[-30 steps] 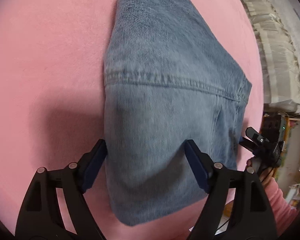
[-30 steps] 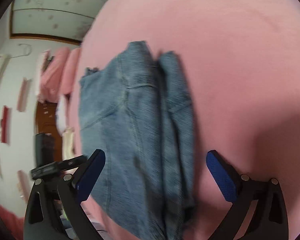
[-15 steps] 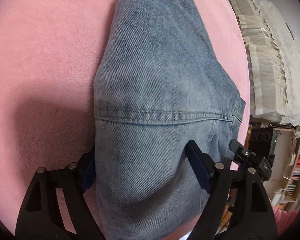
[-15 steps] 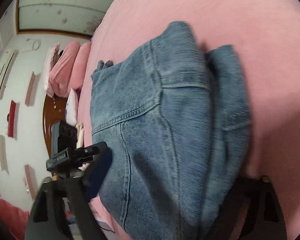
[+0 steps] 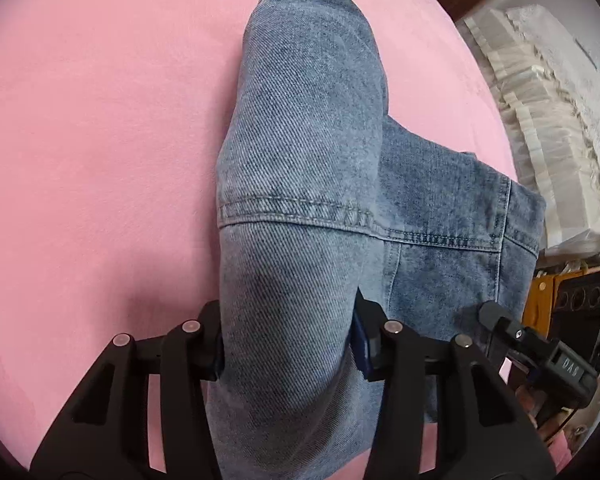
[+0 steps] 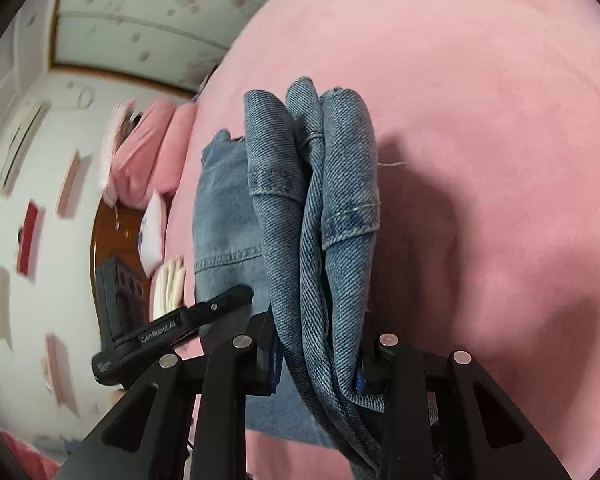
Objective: Fold large clothes
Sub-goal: 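Lift the denim bundle with both tools and carry it toward the folded clothes stack, then place the denim bundle on the folded clothes stack and open both tools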
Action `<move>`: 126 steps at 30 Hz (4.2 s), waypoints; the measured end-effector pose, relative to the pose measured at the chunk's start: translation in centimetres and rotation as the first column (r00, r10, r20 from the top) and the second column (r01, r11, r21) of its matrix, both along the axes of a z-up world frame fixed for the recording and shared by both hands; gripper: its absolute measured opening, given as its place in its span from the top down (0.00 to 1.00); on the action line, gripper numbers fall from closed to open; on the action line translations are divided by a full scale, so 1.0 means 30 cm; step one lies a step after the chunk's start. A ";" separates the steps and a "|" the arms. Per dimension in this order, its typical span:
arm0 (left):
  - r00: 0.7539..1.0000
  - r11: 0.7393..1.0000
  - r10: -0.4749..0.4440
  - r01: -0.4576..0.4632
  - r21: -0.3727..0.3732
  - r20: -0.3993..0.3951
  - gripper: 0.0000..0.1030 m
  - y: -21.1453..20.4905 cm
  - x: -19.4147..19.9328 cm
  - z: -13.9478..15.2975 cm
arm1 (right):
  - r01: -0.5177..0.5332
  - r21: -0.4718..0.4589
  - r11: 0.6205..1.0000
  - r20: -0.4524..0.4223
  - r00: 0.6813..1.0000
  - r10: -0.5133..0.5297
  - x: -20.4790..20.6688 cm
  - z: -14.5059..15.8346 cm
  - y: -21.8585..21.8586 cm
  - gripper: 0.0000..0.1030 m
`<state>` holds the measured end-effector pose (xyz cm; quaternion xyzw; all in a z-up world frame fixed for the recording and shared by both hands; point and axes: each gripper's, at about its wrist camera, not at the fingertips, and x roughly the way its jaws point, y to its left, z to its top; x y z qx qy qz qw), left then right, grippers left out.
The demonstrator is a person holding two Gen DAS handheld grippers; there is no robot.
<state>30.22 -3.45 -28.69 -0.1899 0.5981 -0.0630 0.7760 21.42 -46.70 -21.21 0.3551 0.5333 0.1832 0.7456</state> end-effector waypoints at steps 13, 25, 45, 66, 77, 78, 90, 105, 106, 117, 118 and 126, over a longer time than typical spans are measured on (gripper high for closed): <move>0.981 0.989 0.139 -0.133 0.058 -0.137 0.59 0.161 -0.536 0.229 | -0.393 -0.028 0.919 -0.108 0.915 0.389 -0.229 0.100 0.229 0.78; 0.984 0.983 0.146 -0.133 0.123 -0.106 0.59 0.638 -0.658 0.508 | -0.698 -0.035 0.715 -0.134 0.713 0.689 -0.284 0.188 0.809 0.79; 0.981 0.935 0.161 -0.187 0.302 0.110 0.59 1.962 -0.295 0.791 | -0.601 -0.006 0.799 0.063 0.798 0.600 0.268 0.096 1.702 0.80; 0.963 0.895 0.199 -0.253 0.368 0.179 0.33 2.356 -0.142 0.374 | -0.561 -0.152 0.813 0.099 0.810 0.578 0.647 -0.451 1.881 0.79; 0.743 0.619 0.562 -0.669 0.412 0.364 0.33 1.881 -0.484 0.564 | -0.400 -0.313 0.861 0.021 0.904 0.427 0.313 -0.263 1.798 0.74; 0.737 0.612 0.594 -0.674 0.413 0.322 0.33 1.828 -0.505 0.550 | -0.393 -0.333 0.857 -0.010 0.911 0.413 0.263 -0.278 1.741 0.73; 0.961 0.890 0.261 -0.205 0.408 -0.086 0.33 0.843 -0.808 0.402 | -0.319 -0.478 0.818 -0.242 0.944 0.226 -0.434 -0.336 1.000 0.06; 0.996 0.972 0.017 -0.037 0.233 0.085 0.33 -0.024 -0.980 0.767 | -0.115 -0.610 0.784 -0.092 0.993 0.074 -0.862 0.052 0.243 0.01; 0.995 0.969 -0.007 -0.019 0.248 0.102 0.33 -0.058 -0.980 0.799 | -0.102 -0.606 0.789 -0.086 0.994 0.062 -0.875 0.079 0.211 0.01; 0.972 0.940 -0.127 0.054 0.336 0.198 0.33 -0.178 -1.029 1.070 | -0.082 -0.528 0.845 -0.044 0.997 0.069 -0.884 0.265 0.238 0.01; 0.973 0.945 -0.120 0.050 0.324 0.199 0.33 -0.183 -1.044 1.081 | -0.083 -0.525 0.847 -0.043 0.997 0.071 -0.904 0.281 0.235 0.01; 0.983 0.950 -0.031 -0.027 0.310 0.181 0.33 -0.207 -1.139 1.082 | -0.076 -0.577 0.813 0.037 0.992 0.119 -1.017 0.381 0.282 0.01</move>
